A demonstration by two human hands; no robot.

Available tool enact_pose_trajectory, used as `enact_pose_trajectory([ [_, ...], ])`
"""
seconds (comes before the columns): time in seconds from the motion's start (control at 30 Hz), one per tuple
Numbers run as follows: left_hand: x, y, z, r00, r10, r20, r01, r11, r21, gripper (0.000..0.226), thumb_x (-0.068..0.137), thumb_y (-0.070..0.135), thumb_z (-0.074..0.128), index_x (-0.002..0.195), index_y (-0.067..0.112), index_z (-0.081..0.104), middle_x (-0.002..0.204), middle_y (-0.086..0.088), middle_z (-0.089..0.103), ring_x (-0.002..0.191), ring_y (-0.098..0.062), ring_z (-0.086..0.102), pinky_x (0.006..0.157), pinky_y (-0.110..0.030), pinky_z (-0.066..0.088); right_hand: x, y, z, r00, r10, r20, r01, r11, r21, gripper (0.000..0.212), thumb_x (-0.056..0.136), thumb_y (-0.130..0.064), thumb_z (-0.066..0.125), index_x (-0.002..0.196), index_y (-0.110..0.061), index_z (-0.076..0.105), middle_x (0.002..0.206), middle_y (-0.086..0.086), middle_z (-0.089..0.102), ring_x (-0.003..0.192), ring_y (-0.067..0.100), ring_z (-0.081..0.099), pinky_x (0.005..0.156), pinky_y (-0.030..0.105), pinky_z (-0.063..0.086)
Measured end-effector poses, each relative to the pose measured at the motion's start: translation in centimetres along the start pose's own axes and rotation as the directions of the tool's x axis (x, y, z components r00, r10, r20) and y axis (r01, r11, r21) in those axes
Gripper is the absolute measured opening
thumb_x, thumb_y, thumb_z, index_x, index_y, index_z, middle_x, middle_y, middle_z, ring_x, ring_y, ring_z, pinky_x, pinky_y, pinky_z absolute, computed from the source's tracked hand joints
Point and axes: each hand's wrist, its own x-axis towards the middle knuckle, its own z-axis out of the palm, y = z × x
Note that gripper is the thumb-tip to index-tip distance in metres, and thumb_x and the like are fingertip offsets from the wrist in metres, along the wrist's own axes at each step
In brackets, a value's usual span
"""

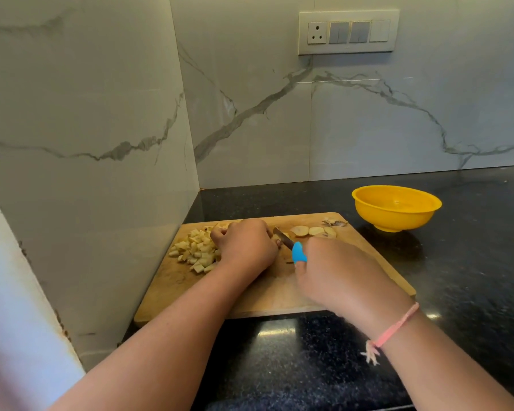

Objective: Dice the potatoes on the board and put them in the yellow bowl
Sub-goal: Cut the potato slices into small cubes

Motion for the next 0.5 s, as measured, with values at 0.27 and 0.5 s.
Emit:
enact_pose_trajectory([
  [0.27, -0.1, -0.1, 0.1, 1.000, 0.012, -0.003, -0.012, 1.000, -0.018, 0.027, 0.093, 0.047, 0.052, 0.109, 0.029, 0.066, 0.106, 0.004, 0.064, 0.110, -0.022, 0.052, 0.103, -0.048, 0.023, -4.0, 2.0, -0.5, 1.000, -0.020, 0.004, 0.020, 1.000, -0.004, 0.038, 0.099, -0.038, 0.037, 0.134, -0.024, 0.040, 0.092, -0.004, 0.049, 0.084, 0.011, 0.052, 0.066, 0.023, 0.039],
  [0.5, 0.1, -0.7, -0.1, 0.997, 0.016, 0.069, -0.009, 0.996, -0.091, 0.036, 0.095, 0.039, 0.049, 0.129, 0.029, 0.055, 0.119, 0.003, 0.061, 0.118, -0.023, 0.048, 0.106, -0.046, 0.026, -4.4, 1.6, 0.2, 0.985, -0.051, -0.163, 0.061, 0.997, 0.057, 0.042, 0.100, -0.040, 0.031, 0.140, -0.026, 0.037, 0.095, -0.005, 0.053, 0.079, 0.010, 0.046, 0.057, 0.019, 0.034],
])
